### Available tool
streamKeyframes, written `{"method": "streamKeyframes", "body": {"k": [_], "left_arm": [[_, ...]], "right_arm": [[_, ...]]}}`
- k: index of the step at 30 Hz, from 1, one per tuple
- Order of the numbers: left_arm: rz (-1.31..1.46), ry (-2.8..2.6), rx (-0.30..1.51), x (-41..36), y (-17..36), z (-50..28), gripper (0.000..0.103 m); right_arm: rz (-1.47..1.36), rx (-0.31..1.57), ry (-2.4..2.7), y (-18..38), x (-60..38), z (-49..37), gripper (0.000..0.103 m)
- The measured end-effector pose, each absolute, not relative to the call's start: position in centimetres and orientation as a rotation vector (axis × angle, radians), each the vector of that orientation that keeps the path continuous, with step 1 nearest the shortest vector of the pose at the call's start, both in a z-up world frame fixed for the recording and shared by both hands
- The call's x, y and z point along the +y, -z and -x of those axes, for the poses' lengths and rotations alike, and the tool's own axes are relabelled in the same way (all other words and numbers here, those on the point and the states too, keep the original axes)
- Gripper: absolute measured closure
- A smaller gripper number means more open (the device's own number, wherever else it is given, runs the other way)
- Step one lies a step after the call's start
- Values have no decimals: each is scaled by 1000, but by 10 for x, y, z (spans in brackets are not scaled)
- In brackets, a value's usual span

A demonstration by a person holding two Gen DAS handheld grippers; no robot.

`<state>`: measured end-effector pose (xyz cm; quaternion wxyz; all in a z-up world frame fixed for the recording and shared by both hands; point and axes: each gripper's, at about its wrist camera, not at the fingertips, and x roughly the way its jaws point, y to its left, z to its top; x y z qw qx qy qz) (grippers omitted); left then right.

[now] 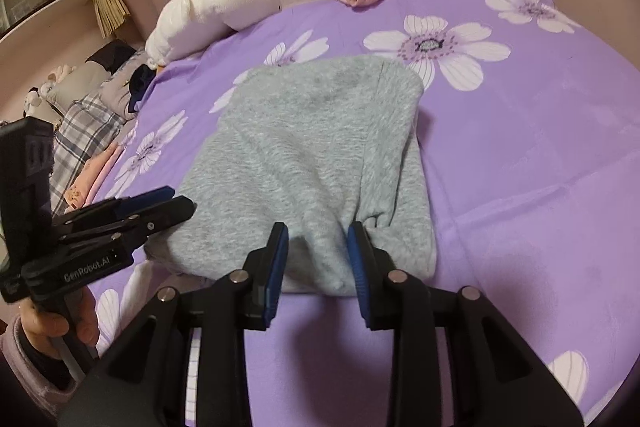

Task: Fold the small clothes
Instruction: 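Open both grippers and pull them back from the folded grey sweatshirt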

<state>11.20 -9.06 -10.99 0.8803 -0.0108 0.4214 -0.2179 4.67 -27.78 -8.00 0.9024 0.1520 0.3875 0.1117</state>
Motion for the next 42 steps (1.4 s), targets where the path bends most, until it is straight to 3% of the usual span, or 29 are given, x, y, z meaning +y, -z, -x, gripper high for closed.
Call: {"method": "streamKeyframes", "body": {"k": [6,9,20,22,27,35,39,41,42], "left_arm": [[102,436,891,-77,101,-99,56],[122,415,912,-72,98,-91,46],[143,333,931,-46,91,-60,44],[157,325,931,-41,89,-56,38],[176,313,934,-34,86,-48,37],[193,308,951,-29,87,-43,35],[186,322,947,-30,83,-40,35],[181,330,941,-32,80,-38,27],[178,333,936,-32,79,-36,16]], "right_arm": [[-339,782,-228,71,-282,-31,63],[-385,782,-237,69,-283,-25,56],[-395,768,-269,53,-269,-8,47],[-387,764,-272,48,-266,-7,43],[-379,743,-283,36,-262,-1,30],[-381,748,-287,31,-258,2,23],[-383,747,-282,29,-258,4,15],[-388,741,-280,26,-258,6,11],[-391,738,-280,25,-259,7,9]]}}
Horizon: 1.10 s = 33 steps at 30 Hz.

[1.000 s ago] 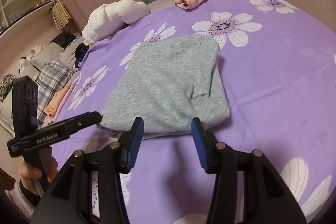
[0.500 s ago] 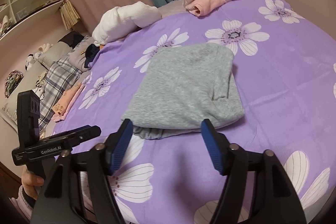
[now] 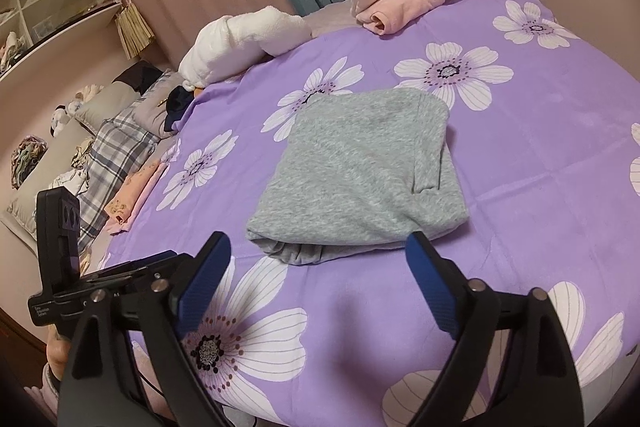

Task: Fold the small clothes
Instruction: 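Open both grippers and pull them back from the folded grey sweatshirt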

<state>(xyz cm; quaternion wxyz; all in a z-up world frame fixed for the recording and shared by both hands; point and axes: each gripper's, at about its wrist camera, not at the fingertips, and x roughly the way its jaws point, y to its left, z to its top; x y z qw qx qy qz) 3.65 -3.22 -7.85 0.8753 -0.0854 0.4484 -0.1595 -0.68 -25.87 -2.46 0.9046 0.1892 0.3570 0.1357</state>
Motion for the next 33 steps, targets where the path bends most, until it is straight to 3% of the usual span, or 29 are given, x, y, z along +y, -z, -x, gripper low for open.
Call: {"method": "streamKeyframes", "body": {"k": [1,4,12,16,33], "left_arm": [[181,337,924,-32,75,-35,11],[187,346,902,-34,69,-33,10],[204,380,902,-37,62,-37,10],[202,380,910,-40,62,-44,4],[210,369,971,-46,84,-74,3]], "right_arm": [[-393,736,-283,24,-259,7,8],[-408,730,-297,18,-263,8,0],[-506,725,-319,13,-282,6,0],[-574,741,-315,19,-295,-1,0],[-777,795,-287,65,-334,-33,0]]}}
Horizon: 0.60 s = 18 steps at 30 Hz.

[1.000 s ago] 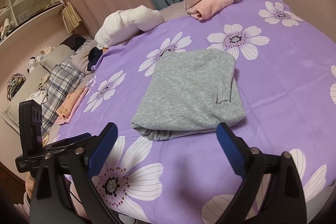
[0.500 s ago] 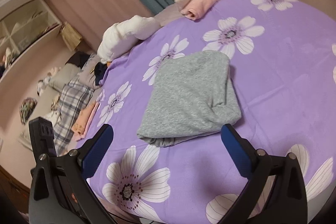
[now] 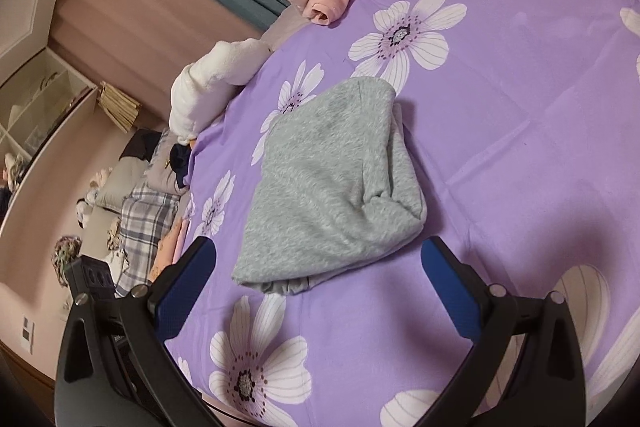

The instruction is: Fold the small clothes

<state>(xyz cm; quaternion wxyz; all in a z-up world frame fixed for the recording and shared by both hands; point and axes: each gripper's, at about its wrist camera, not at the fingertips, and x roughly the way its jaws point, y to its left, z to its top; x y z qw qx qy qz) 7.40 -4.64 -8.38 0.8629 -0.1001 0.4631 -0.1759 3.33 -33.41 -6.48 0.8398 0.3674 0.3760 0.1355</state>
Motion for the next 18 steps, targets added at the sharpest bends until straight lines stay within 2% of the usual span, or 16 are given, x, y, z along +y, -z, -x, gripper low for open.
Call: {"method": "streamKeyframes", "body": {"k": [18], "left_arm": [[344,416,1059,-54,109,-120,3]], "right_arm": [[-791,778,-243,84,-361,-53,0]]}}
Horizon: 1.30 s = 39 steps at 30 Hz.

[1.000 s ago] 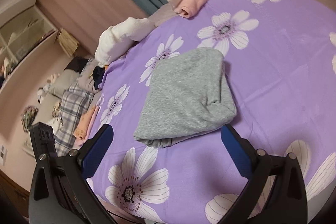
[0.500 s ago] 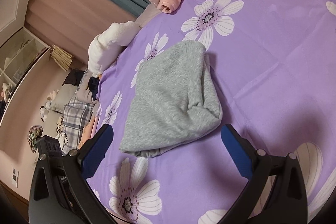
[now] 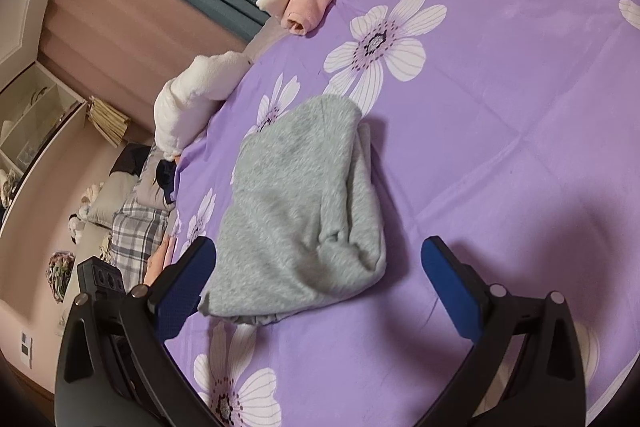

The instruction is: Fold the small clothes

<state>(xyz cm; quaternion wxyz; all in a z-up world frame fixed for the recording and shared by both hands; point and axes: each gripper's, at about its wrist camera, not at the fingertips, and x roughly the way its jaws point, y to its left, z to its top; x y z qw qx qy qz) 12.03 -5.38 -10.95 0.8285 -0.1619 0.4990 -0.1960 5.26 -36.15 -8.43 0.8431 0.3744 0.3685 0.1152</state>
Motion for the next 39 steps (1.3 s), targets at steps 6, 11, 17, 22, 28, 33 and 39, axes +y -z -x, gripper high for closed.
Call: {"method": "streamKeyframes", "body": {"k": [6,11,17,22,28,33,39], "left_arm": [[460,458,1078,-51,116,-144,3],[473,454,1090,-57,124,-161,3],[508,456,1138,-62,141,-175,3],[510,464,1148,-67,146,-182,3],[489,475,1144,-75,148,-188,3],[468,488,1148,-84,149,-195,3],[457,508,1155,-87,150,-199,3]], "right_arm": [[-710,819,-237,84,-360,-69,0],[-732,875,-225,96,-367,-88,0],[-734,929,-236,110,-362,-106,0],[-704,950,-236,112,-355,-121,0],[-589,993,-254,113,-333,-140,0],[-544,1016,-291,116,-320,-152,0],[-554,1008,-321,119,-317,-157,0]]}}
